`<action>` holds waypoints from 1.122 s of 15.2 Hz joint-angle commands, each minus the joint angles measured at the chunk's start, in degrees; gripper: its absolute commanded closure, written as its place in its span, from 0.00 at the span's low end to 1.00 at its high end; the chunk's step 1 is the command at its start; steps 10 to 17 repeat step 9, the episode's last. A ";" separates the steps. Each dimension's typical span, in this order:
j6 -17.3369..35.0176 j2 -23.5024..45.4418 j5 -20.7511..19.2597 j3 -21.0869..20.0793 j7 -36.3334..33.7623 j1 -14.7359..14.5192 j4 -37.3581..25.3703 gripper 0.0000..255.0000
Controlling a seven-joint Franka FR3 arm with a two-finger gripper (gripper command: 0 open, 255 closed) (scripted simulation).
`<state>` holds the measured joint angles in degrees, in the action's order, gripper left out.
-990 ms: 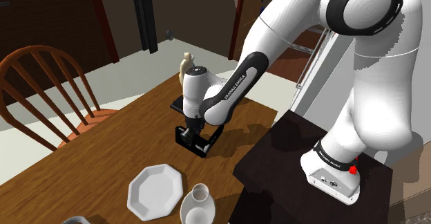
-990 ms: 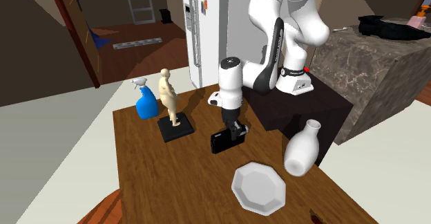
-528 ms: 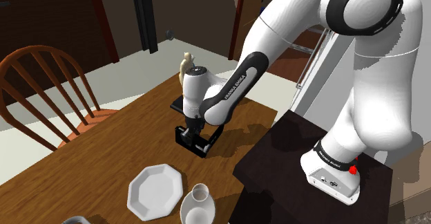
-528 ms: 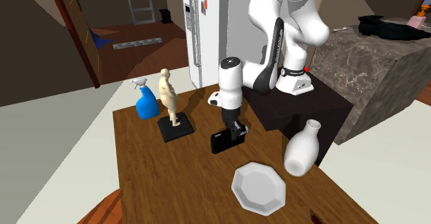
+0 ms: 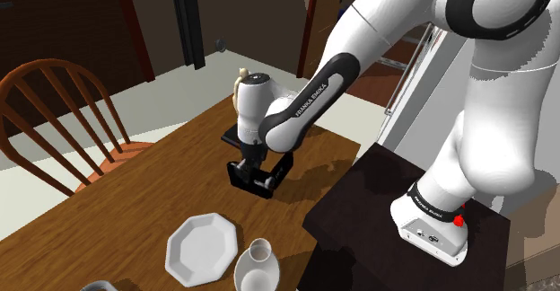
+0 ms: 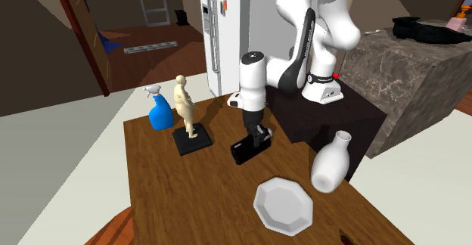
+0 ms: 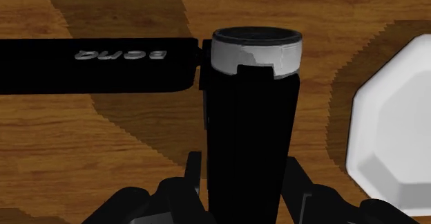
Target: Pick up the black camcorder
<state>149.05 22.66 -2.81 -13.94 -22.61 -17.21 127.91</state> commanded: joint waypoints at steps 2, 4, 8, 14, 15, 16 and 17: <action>-1.80 -2.28 0.75 -0.55 0.35 0.38 0.40 1.00; -3.10 -3.64 1.23 -0.85 0.61 0.61 0.44 1.00; -5.18 -5.74 1.98 -1.28 1.02 0.94 0.41 1.00; -5.18 -5.74 1.98 -1.27 1.01 0.94 0.40 1.00; -5.18 -5.74 1.98 -1.27 1.01 0.94 0.40 1.00; -5.18 -5.74 1.98 -1.27 1.01 0.94 0.40 1.00; -5.18 -5.74 1.98 -1.27 1.01 0.94 0.40 1.00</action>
